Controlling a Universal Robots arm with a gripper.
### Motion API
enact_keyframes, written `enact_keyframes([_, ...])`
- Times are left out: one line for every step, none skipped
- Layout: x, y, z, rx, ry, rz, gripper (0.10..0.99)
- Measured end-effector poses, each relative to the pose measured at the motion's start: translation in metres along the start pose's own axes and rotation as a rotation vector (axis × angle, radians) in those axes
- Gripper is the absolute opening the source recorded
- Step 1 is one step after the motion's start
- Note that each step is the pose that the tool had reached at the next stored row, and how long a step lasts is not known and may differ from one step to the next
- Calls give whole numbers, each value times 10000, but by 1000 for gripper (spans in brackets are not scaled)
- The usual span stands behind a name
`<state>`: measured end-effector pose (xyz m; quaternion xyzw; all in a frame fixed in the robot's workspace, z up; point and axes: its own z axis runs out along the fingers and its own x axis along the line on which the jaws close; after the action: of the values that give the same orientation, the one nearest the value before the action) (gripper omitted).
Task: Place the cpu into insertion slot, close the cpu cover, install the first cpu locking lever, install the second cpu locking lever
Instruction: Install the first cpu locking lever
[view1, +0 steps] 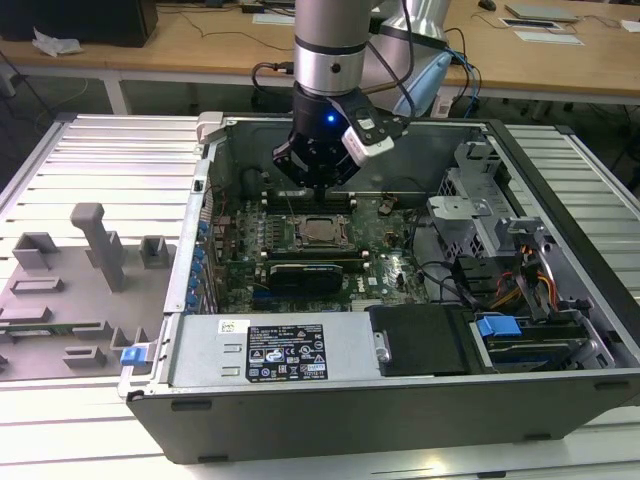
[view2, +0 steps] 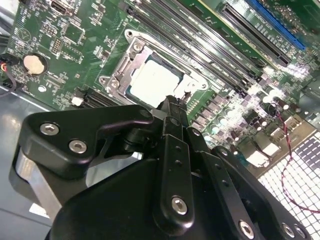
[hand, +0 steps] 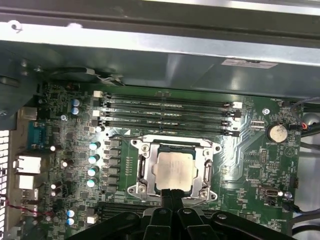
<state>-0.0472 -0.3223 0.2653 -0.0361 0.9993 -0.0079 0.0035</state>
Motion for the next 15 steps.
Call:
enact_keyframes([16, 1, 0, 0, 0, 1, 106])
enact_keyframes([30, 2, 0, 0, -1, 1, 106])
enact_keyframes([42, 3, 0, -1, -1, 0, 106])
enact_keyframes([57, 4, 0, -1, -2, 0, 106])
enact_keyframes([72, 5, -1, 0, -3, -1, 106])
enact_keyframes([85, 6, -1, 0, -4, 0, 106])
enact_keyframes([103, 7, 0, -1, -6, 0, 106])
enact_keyframes([116, 8, -1, 0, -7, 1, 106])
enact_keyframes([142, 10, -1, 0, -9, 1, 106])
enact_keyframes([162, 12, -1, 0, -12, 0, 106])
enact_keyframes([177, 13, -1, 0, -14, -1, 106])
enact_keyframes([194, 14, -1, 1, -17, 0, 106])
enact_keyframes([208, 15, -1, 1, -19, 1, 106])
enact_keyframes([227, 17, -1, 1, -22, 1, 106])
enact_keyframes([247, 18, -2, 1, -25, 1, 106])
